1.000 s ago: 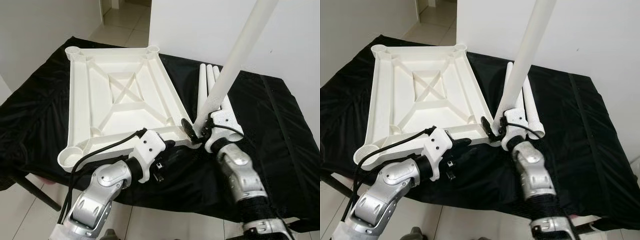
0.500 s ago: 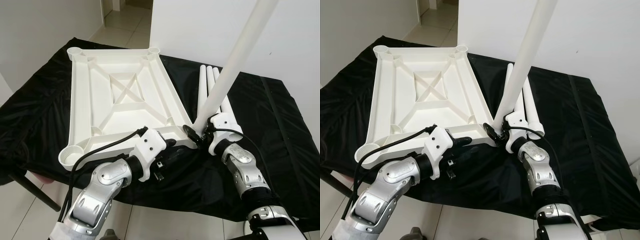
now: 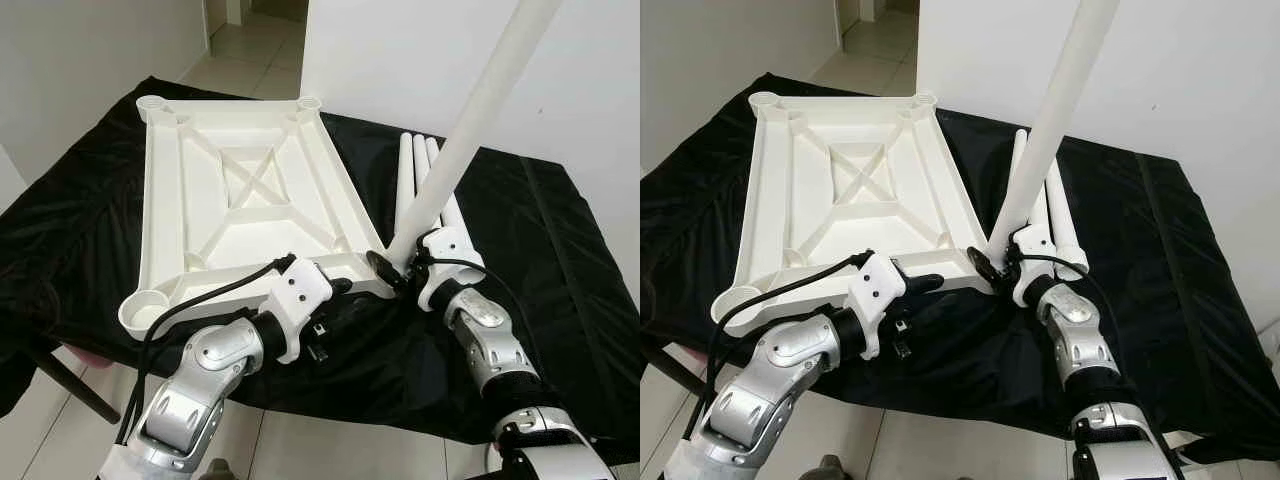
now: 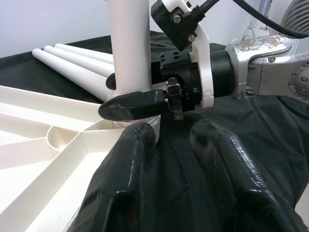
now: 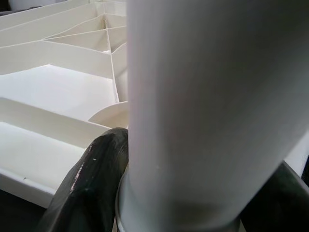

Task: Building children table

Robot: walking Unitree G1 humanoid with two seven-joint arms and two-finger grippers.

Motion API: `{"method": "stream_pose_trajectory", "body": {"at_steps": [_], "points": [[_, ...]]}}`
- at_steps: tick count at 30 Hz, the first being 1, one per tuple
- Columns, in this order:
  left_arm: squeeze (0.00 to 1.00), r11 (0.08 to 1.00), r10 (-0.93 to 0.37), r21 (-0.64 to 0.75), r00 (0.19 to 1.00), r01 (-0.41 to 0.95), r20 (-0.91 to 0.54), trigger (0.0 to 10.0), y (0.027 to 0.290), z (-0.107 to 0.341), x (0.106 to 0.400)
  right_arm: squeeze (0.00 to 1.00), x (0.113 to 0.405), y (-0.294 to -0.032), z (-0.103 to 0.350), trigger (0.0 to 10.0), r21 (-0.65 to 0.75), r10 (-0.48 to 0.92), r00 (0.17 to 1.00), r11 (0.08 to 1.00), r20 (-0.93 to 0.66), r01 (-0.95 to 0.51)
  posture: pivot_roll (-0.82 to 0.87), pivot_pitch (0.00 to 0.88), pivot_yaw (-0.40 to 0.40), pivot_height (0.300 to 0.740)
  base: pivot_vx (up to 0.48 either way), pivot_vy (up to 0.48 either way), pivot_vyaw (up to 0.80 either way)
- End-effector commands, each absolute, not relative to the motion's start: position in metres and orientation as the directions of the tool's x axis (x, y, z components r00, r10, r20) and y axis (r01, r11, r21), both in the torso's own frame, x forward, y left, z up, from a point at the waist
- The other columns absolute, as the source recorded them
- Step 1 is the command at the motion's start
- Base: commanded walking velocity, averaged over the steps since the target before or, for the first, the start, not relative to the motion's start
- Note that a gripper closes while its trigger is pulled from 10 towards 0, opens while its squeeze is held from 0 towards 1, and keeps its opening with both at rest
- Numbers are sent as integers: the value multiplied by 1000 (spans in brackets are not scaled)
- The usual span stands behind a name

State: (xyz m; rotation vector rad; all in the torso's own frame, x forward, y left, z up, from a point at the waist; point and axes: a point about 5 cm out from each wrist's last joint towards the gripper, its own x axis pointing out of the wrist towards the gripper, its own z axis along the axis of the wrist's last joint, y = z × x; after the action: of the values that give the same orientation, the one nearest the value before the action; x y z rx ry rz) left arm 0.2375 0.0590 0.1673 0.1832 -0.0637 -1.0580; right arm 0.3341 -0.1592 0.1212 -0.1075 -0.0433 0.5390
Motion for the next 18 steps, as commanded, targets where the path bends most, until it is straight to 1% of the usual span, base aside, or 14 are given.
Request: {"method": "stream_pose_trajectory", "body": {"at_steps": [1,3,4,5,6,8,9,10,11,12,14,15,16,18], "points": [[0,523,-843,167,536,836,-44,10000,59,163,239,0,331,-159,112,10000,-95,445,895,890,-27,-445,166,22,-109,740,0,0,0],[0,521,-845,164,533,838,-42,10000,58,163,238,0,329,-156,111,10000,-85,374,927,923,-25,-374,164,23,-110,740,0,0,0],[0,521,-845,164,533,838,-42,10000,58,163,238,0,329,-156,111,10000,-85,374,927,923,-25,-374,164,23,-110,740,0,0,0],[0,519,-846,165,532,839,-43,10000,58,163,238,0,328,-154,111,10000,-59,310,950,948,-41,-312,163,21,-110,740,0,0,0],[0,518,-846,165,531,839,-43,10000,58,162,238,0,328,-153,110,10000,-48,280,959,958,-47,-282,160,22,-111,740,0,0,0],[0,518,-847,165,530,840,-43,10000,58,162,238,0,327,-152,110,10000,-42,260,964,964,-50,-262,160,22,-111,740,0,0,0],[0,515,-849,163,527,842,-44,10000,57,162,237,0,325,-150,111,10000,-38,205,978,978,-49,-207,158,21,-110,740,0,0,0],[0,515,-849,163,527,842,-44,10000,57,162,237,0,325,-150,111,10000,-38,205,978,978,-49,-207,158,21,-110,740,0,0,0],[0,509,-852,162,521,846,-44,10000,56,162,237,0,321,-148,112,10000,-36,107,992,993,-61,-109,154,19,-110,740,0,0,0],[0,509,-852,162,521,846,-44,10000,56,162,237,0,321,-148,112,10000,-36,107,992,993,-61,-109,154,19,-110,740,0,0,0],[0,503,-856,160,515,849,-43,10000,55,162,237,0,315,-147,113,10000,-34,6,998,999,-62,-9,154,16,-111,740,0,0,0],[0,503,-856,160,515,849,-43,10000,55,162,237,0,315,-147,113,10000,-34,6,998,999,-62,-9,154,16,-111,740,0,0,0],[0,501,-857,160,513,850,-44,10000,55,162,237,0,312,-148,114,10000,-55,-37,998,998,-49,34,154,15,-112,740,0,0,0],[0,499,-858,160,511,852,-44,10000,55,162,236,0,305,-144,114,10000,-39,-79,995,996,-63,77,154,13,-113,740,0,0,0]]}}
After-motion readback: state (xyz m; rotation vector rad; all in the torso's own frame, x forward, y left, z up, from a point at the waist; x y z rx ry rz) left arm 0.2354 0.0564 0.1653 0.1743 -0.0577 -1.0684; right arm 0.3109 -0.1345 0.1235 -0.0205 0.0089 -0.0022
